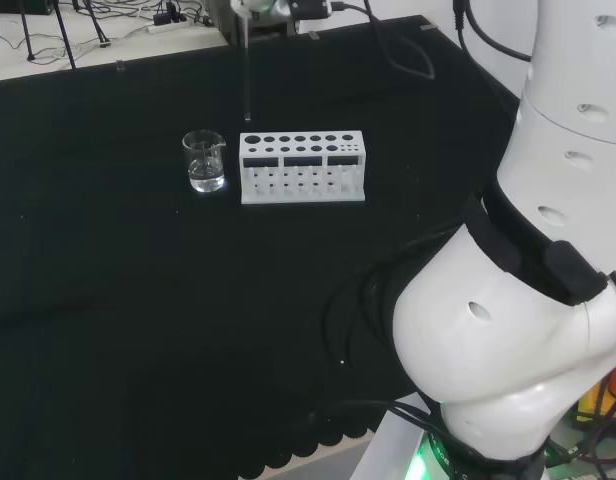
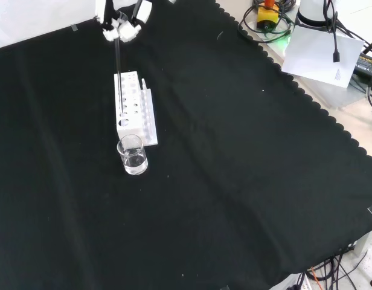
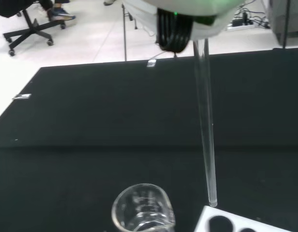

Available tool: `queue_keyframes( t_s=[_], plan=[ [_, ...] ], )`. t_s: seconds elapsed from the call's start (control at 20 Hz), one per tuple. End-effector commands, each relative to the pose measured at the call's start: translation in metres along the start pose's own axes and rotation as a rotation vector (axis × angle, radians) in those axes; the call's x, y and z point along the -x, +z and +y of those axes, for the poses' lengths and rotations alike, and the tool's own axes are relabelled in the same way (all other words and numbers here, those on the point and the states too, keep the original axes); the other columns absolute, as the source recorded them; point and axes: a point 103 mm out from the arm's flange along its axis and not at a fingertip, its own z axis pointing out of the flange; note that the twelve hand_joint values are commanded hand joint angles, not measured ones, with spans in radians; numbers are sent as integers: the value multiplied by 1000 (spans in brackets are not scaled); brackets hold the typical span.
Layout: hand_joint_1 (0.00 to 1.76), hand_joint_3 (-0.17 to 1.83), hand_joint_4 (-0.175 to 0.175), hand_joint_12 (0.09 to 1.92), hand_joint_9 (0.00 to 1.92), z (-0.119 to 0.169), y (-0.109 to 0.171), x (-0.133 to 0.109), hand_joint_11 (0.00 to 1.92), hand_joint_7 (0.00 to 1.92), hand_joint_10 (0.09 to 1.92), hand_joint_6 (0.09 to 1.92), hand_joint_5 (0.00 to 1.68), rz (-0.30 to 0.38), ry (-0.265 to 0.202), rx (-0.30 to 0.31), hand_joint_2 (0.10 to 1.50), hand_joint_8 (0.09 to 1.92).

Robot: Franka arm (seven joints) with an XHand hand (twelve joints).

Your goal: Put the glass rod back on the white test tube rack.

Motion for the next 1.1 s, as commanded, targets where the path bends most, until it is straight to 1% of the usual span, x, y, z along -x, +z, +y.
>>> queue_keyframes(
  t_s=[0.05,0.25,0.5,0.8,1.1],
  plan=[
    [1313,526,-175,721,1641,-16,-7,39,1620,1187,827,499,1172,4,64,10,776,1066],
    [1313,525,-175,722,1642,-28,-10,61,1620,1188,828,499,1172,1,101,16,776,1064],
    [1313,524,-175,722,1642,-40,-15,81,1620,1187,828,498,1172,-5,136,18,777,1064],
    [1313,522,-175,723,1641,-52,-16,92,1619,1186,828,497,1172,-16,155,14,778,1065],
    [1313,519,-175,724,1641,-56,-15,93,1620,1186,828,496,1172,-11,150,20,780,1065]
  ],
)
